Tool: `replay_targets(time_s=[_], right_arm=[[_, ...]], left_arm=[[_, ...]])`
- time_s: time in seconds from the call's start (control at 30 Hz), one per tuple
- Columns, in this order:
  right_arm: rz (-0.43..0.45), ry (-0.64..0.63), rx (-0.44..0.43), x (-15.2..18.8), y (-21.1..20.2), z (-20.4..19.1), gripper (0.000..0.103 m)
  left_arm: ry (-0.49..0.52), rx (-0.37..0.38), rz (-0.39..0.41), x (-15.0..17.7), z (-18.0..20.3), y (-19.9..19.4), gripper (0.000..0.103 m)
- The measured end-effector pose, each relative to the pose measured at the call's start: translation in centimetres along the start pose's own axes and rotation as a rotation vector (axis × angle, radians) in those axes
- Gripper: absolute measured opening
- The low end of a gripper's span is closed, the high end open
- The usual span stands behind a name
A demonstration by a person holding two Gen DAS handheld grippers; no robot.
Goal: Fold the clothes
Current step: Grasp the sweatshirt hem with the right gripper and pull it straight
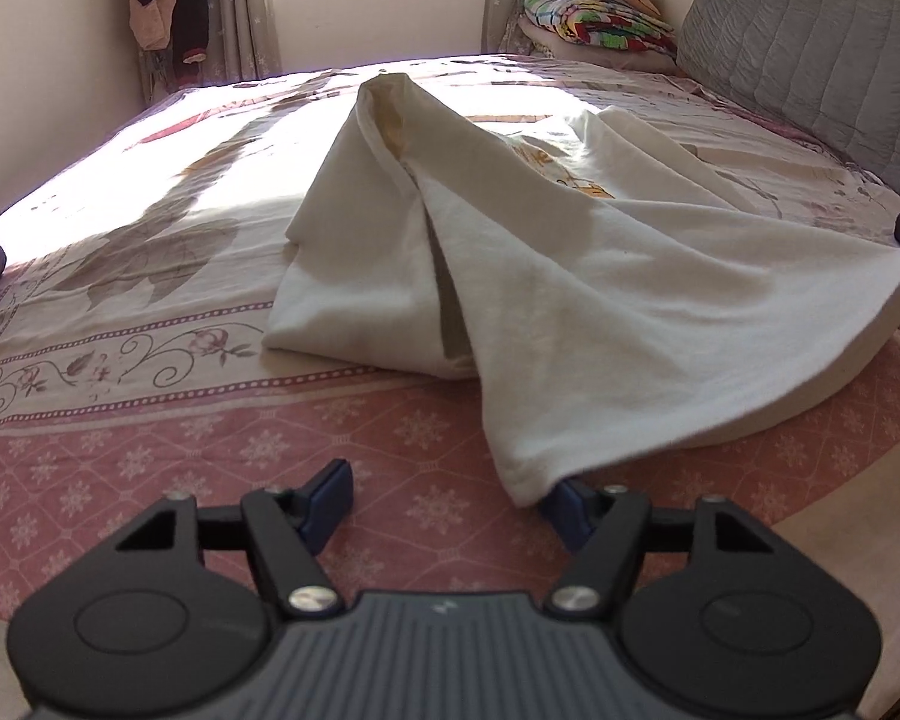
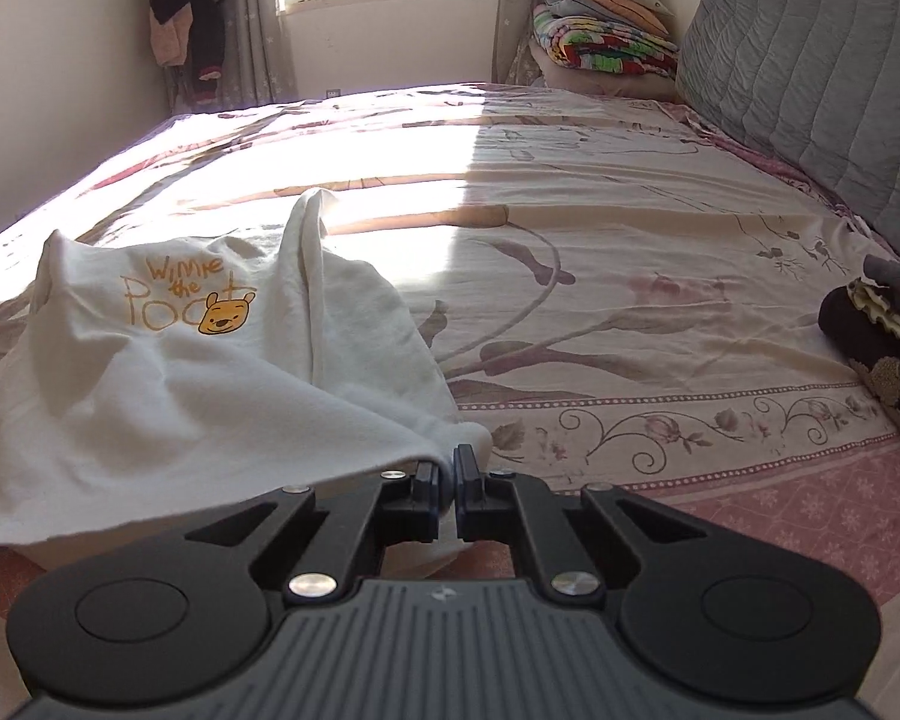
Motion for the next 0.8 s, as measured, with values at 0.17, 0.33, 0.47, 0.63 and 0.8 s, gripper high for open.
replay_targets(time_s=[0.17,0.33,0.47,0.63,0.8], right_arm=[[-0.051,0.020,-0.011,1.7,1.5,0.3,0.006],[-0.063,-0.036,0.005,2.6,1.6,-0.4,0.005],[-0.045,-0.104,0.002,2.3,0.1,-0.9,0.005],[-0.022,-0.274,0.033,2.9,-2.5,-2.5,0.005],[-0.041,-0.378,0.044,4.5,-4.6,-2.4,0.005]], left_arm=[[-0.041,-0.005,0.034,-0.4,1.0,0.4,0.037],[0.035,-0.131,-0.033,-1.0,2.0,-0.7,0.005],[0.063,-0.194,-0.077,-1.4,2.1,-3.6,0.005],[0.105,-0.203,-0.096,-0.8,2.2,-7.3,0.005],[0.147,-0.170,-0.122,0.8,2.5,-9.6,0.005]])
Point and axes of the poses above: each gripper's, at about its wrist camera, not at the fingertips, and y roughly the way its jaws point, z to its right, x to its underside, the point moved 1 cm from there along y, roughly the way its jaws point, and after that the axes turned 10 degrees about -z, right-handed, at the moved point
